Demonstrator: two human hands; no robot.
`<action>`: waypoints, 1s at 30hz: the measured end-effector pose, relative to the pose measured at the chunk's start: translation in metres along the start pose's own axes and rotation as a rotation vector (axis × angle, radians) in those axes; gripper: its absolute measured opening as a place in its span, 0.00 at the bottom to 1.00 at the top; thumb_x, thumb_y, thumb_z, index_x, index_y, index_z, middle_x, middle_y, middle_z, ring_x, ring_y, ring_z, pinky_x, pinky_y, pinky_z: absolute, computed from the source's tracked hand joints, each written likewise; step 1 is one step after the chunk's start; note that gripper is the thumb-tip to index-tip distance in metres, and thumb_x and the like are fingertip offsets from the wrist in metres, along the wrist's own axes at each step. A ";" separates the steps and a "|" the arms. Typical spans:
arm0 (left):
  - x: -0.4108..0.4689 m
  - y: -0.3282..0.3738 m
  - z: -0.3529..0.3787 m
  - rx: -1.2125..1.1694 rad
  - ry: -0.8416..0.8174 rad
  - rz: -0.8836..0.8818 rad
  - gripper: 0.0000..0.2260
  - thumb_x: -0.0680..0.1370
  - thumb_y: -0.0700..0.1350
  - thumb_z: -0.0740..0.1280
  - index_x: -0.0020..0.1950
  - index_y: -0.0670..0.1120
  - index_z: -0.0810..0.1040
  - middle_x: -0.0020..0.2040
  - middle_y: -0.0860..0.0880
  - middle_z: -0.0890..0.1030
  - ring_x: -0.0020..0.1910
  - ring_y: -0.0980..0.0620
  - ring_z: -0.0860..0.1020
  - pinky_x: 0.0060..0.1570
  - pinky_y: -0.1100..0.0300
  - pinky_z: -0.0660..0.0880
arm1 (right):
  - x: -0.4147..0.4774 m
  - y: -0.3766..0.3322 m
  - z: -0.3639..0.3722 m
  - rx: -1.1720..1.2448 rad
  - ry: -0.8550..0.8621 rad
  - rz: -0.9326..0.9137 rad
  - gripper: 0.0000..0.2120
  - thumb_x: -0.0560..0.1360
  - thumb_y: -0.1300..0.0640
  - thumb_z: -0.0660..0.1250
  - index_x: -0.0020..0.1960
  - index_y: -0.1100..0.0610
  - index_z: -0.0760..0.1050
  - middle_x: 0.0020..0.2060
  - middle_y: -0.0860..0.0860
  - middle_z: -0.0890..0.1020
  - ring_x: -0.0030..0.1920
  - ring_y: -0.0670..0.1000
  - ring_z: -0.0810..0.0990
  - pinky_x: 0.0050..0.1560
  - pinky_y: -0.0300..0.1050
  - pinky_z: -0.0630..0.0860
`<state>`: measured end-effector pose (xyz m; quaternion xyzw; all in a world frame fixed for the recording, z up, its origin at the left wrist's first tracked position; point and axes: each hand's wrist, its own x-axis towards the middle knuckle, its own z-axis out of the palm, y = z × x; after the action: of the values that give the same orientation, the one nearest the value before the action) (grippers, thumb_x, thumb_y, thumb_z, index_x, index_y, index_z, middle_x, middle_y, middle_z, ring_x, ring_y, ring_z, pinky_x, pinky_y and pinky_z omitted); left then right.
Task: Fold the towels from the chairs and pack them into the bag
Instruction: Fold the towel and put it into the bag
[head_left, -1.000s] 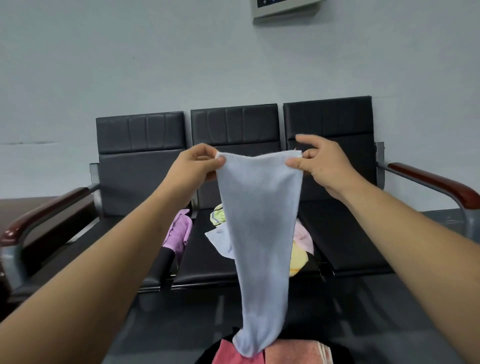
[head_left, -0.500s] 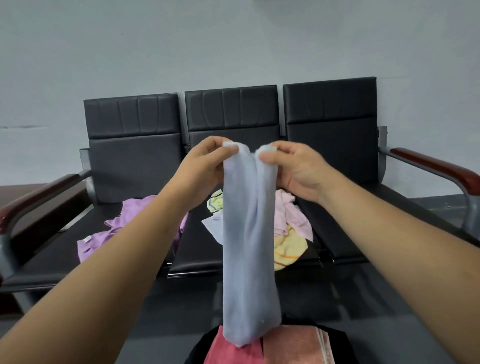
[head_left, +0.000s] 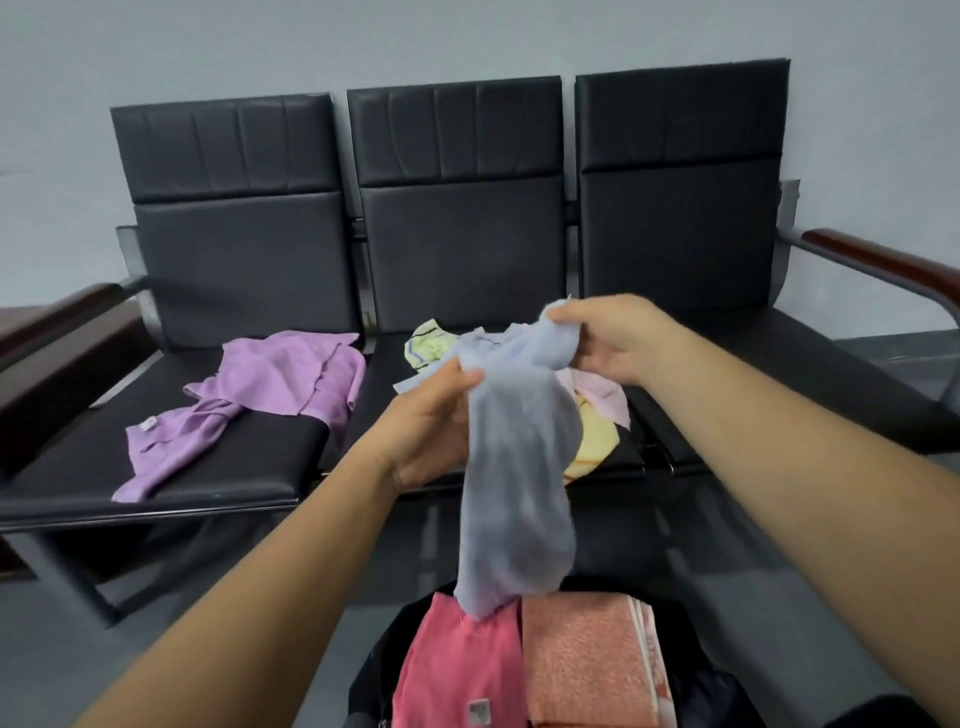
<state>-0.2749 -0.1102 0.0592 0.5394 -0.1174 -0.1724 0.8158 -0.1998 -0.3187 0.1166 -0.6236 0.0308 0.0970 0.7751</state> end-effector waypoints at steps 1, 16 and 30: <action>0.003 0.001 0.001 -0.065 0.007 0.020 0.20 0.83 0.48 0.58 0.73 0.44 0.74 0.71 0.38 0.75 0.70 0.39 0.74 0.70 0.42 0.68 | 0.004 0.012 -0.004 0.037 -0.035 0.074 0.15 0.74 0.66 0.74 0.59 0.68 0.78 0.57 0.62 0.83 0.50 0.57 0.86 0.43 0.51 0.85; 0.019 -0.012 -0.028 -0.285 0.141 0.160 0.16 0.84 0.46 0.57 0.59 0.42 0.82 0.59 0.42 0.83 0.59 0.45 0.82 0.59 0.52 0.79 | 0.002 0.103 -0.023 -0.013 -0.448 0.246 0.25 0.75 0.61 0.74 0.70 0.62 0.75 0.67 0.62 0.79 0.68 0.62 0.78 0.72 0.64 0.70; 0.012 -0.035 -0.039 0.243 0.189 -0.108 0.16 0.74 0.43 0.73 0.61 0.41 0.82 0.58 0.42 0.85 0.58 0.42 0.83 0.59 0.45 0.79 | 0.023 0.084 -0.009 0.358 -0.184 0.039 0.24 0.78 0.61 0.71 0.73 0.60 0.73 0.63 0.59 0.82 0.61 0.55 0.83 0.60 0.51 0.81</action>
<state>-0.2548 -0.0955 0.0115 0.6535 -0.0306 -0.1490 0.7415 -0.1926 -0.3075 0.0297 -0.4637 -0.0112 0.1616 0.8711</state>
